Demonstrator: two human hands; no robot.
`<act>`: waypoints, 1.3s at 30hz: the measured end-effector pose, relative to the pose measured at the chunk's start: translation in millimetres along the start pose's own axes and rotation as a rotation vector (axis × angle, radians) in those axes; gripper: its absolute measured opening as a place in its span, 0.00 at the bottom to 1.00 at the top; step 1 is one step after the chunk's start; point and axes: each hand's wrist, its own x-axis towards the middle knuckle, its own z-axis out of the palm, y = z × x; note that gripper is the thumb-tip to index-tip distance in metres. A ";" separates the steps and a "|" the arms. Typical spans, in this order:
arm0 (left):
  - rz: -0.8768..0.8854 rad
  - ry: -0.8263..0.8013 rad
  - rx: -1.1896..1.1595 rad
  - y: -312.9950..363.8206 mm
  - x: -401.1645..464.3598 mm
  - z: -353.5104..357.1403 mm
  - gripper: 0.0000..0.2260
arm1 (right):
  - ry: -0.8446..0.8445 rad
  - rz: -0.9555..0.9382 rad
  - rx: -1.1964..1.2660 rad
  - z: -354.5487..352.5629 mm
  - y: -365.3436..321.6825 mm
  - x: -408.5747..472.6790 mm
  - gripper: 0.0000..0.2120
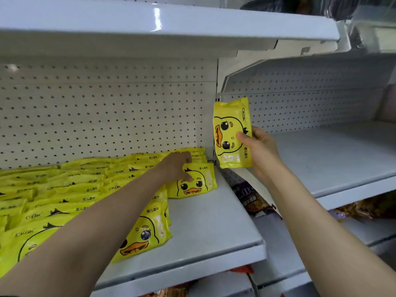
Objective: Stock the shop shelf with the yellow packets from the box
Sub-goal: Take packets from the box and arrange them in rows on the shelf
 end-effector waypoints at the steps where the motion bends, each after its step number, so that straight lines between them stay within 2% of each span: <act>1: 0.014 0.049 0.086 -1.4 -1.6 0.9 0.27 | 0.002 0.000 -0.008 2.3 1.2 1.5 0.09; 3: 0.028 0.143 0.271 -5.3 -3.7 2.9 0.29 | -0.009 -0.007 -0.046 7.8 4.4 2.8 0.09; 5: 0.012 0.173 0.294 -9.4 -4.8 4.0 0.30 | -0.043 -0.012 -0.105 12.4 6.7 3.8 0.09; 8: -0.025 0.215 0.093 -18.0 -5.6 -1.6 0.24 | -0.121 0.004 -0.211 14.6 9.1 5.9 0.10; 11: -0.072 0.426 -0.278 -17.3 -14.4 -21.5 0.13 | -0.239 -0.012 -0.426 15.9 11.1 12.1 0.11; 13: -0.049 0.497 -0.362 -8.4 -24.7 -38.1 0.14 | -0.368 -0.032 -0.643 20.3 14.5 18.4 0.11; 15: -0.001 0.417 -0.420 1.3 -35.8 -49.6 0.15 | -0.544 -0.023 -0.846 28.6 20.7 23.6 0.12; 17: 0.022 0.238 -0.431 8.1 -44.8 -53.0 0.16 | -0.681 -0.021 -1.010 39.5 30.7 26.3 0.15; 20: 0.038 0.027 -0.299 10.4 -48.3 -42.8 0.21 | -0.764 -0.006 -1.094 54.3 48.2 26.4 0.17; 22: 0.023 -0.047 -0.219 9.4 -46.4 -30.9 0.24 | -0.795 0.000 -1.087 60.3 58.5 26.5 0.15; 26: -0.023 -0.041 -0.008 5.5 -43.1 -14.4 0.23 | -0.749 -0.071 -1.097 65.0 74.5 28.2 0.14; 30: -0.095 -0.024 0.070 1.7 -40.0 -10.2 0.22 | -0.678 -0.211 -1.144 63.2 79.1 27.7 0.21; 34: -0.127 0.025 0.198 5.8 -41.1 -10.1 0.22 | -0.704 -0.245 -1.283 58.0 78.7 24.5 0.30; 39: -0.194 0.034 0.308 10.7 -48.1 -8.9 0.25 | -0.680 -0.322 -1.378 57.7 80.3 19.3 0.31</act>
